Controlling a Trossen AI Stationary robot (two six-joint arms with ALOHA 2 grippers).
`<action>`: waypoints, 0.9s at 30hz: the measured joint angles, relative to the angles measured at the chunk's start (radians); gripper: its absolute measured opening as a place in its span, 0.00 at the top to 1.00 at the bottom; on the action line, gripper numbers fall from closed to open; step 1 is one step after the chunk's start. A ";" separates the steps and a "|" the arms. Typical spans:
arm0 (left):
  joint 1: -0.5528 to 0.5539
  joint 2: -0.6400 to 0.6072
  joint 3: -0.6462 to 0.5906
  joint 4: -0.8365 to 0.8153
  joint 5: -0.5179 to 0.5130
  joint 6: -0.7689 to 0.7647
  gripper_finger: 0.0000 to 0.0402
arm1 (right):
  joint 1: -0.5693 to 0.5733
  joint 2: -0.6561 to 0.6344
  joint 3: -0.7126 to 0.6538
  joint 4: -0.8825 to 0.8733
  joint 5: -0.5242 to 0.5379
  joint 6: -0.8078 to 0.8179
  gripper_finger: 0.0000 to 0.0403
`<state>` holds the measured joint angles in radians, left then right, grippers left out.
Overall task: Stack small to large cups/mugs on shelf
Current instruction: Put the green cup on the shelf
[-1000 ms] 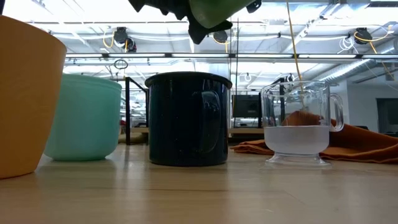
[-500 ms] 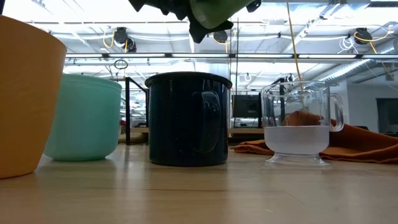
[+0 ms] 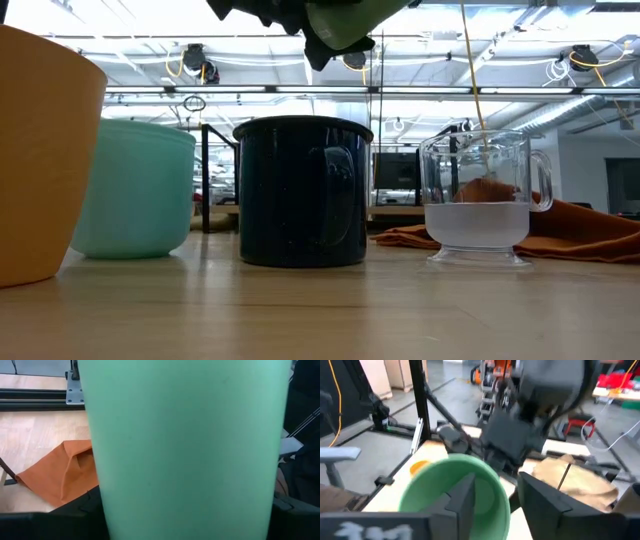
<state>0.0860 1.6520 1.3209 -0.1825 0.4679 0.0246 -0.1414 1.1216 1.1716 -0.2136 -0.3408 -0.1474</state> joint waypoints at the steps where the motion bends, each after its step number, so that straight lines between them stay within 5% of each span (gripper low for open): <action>1: 0.002 0.000 0.000 0.000 0.000 0.000 0.25 | -0.002 -0.009 0.007 -0.001 0.001 0.000 0.61; 8: 0.006 0.000 0.000 0.001 -0.008 0.001 0.25 | -0.009 -0.095 0.069 -0.125 0.139 -0.069 0.51; 16: 0.009 0.000 0.000 0.058 -0.152 0.017 0.25 | -0.008 -0.237 0.077 -0.179 0.213 -0.022 0.51; 27: -0.038 -0.001 0.000 0.233 -0.594 0.060 0.25 | 0.035 -0.277 0.077 -0.351 0.210 0.040 0.51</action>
<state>0.0485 1.6508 1.3205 0.0503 -0.1258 0.0846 -0.1061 0.8451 1.2484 -0.5642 -0.1310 -0.1074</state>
